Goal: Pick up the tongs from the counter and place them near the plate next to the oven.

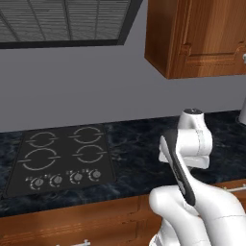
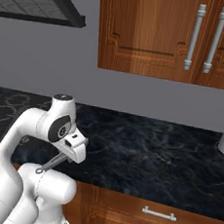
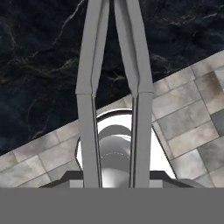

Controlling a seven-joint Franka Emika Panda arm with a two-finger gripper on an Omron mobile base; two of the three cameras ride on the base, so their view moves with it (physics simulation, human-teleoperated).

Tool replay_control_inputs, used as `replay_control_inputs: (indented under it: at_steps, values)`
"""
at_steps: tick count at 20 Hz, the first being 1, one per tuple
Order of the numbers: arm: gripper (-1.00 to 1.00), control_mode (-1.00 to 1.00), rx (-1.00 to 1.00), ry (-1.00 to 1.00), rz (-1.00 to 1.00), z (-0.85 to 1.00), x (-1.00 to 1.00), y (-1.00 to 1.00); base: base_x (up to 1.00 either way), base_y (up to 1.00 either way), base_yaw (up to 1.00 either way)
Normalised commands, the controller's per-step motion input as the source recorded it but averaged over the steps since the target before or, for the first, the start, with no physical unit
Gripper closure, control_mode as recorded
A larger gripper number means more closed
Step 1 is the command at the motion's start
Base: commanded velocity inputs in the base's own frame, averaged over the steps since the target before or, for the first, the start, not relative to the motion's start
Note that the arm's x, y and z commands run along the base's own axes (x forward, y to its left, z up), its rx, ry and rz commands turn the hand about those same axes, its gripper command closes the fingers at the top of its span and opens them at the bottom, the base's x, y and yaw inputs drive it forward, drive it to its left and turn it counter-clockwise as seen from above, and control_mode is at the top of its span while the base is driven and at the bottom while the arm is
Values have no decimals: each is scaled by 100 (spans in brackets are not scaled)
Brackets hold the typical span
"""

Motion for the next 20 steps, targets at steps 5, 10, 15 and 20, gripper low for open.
replay_control_inputs:
  at_steps: [5, 10, 15, 20]
  values:
    - [100, -100, 0, 6, 0, 13, 0, 0, 0, 0, 0]
    - [100, -100, 0, 1, -1, 8, -1, 0, 0, 0, 0]
    - [100, 100, 0, 0, 0, 0, 0, 0, -15, -2, -21]
    - [100, 100, 0, 0, 0, 0, 0, 0, -15, -11, -49]
